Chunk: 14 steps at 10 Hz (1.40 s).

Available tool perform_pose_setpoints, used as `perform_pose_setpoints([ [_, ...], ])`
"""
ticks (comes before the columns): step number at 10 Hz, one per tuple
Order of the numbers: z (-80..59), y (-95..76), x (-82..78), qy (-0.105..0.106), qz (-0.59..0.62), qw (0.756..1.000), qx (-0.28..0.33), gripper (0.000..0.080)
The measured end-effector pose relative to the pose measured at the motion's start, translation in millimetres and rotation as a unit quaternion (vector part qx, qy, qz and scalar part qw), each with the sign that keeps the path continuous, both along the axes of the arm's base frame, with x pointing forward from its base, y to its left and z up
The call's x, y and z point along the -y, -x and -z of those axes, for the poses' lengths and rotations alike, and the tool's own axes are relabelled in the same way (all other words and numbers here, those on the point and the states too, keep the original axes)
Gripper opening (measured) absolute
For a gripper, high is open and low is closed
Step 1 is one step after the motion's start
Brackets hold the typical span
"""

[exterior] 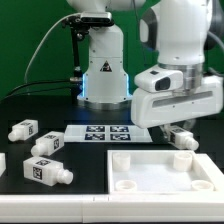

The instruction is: Assemble square table

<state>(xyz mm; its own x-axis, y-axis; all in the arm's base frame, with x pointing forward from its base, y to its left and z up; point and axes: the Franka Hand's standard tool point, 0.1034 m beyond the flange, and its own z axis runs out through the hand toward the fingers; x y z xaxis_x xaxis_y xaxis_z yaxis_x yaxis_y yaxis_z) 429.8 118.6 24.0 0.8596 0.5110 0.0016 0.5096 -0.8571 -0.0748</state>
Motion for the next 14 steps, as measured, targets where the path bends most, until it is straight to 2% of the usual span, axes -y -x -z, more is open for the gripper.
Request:
perform_pose_setpoints([
  [1,-3.9,-4.8,6.2,-0.002,-0.025,1.000,0.006,0.0264],
  [5,-0.6,-2.5,8.4,0.001,-0.154,0.988,0.013,0.0265],
  [6,3.0,2.5,5.0,0.008,-0.276,0.960,0.037,0.0265],
  [7,10.2,16.6,-1.1,0.012,-0.378,0.924,0.063,0.0265],
  [8,14.5,24.8,4.6,0.011,-0.412,0.909,0.067,0.0265],
  [11,14.0,23.6,4.9,0.014,-0.497,0.865,0.068,0.0265],
  [12,13.9,23.9,6.6,0.015,-0.543,0.837,0.069,0.0265],
  [14,10.6,22.2,22.2,0.026,-0.726,0.682,0.077,0.0265],
])
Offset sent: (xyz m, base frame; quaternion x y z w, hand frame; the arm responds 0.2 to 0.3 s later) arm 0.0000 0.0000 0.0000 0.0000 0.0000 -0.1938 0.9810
